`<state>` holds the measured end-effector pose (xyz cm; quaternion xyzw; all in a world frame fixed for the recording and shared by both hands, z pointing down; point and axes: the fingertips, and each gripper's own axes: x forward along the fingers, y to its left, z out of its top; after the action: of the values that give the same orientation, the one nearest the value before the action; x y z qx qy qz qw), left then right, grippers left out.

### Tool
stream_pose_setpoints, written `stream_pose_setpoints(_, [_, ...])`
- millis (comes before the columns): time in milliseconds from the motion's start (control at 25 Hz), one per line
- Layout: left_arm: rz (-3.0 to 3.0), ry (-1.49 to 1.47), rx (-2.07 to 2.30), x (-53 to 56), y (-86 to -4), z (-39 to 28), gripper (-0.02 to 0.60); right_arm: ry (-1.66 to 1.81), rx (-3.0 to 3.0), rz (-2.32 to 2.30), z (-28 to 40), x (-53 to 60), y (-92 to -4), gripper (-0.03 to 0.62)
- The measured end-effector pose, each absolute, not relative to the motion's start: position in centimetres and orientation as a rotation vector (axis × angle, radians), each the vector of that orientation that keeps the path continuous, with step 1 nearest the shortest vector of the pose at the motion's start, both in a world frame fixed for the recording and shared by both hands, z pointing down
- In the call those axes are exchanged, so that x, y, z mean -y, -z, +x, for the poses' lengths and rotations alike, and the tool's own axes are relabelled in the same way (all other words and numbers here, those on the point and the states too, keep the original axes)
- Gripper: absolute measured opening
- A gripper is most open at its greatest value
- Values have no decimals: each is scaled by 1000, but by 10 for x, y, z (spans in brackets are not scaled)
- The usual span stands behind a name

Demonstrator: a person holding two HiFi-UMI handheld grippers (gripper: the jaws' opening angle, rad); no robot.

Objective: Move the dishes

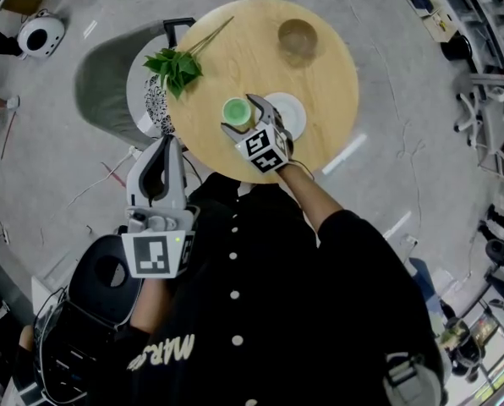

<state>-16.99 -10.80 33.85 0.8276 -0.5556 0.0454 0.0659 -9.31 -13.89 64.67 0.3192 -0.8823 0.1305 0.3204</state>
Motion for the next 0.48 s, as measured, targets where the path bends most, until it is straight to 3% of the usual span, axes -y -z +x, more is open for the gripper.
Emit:
stream_pose_setpoints(240, [2515,-112,1646,111,-333,-161,3,-398,2356,883,-83,141,-617,387])
stream_pose_setpoints(480, [2550,-72,1623,112,-327,-148,3,-594,2331,1068,-28,169,-602,363])
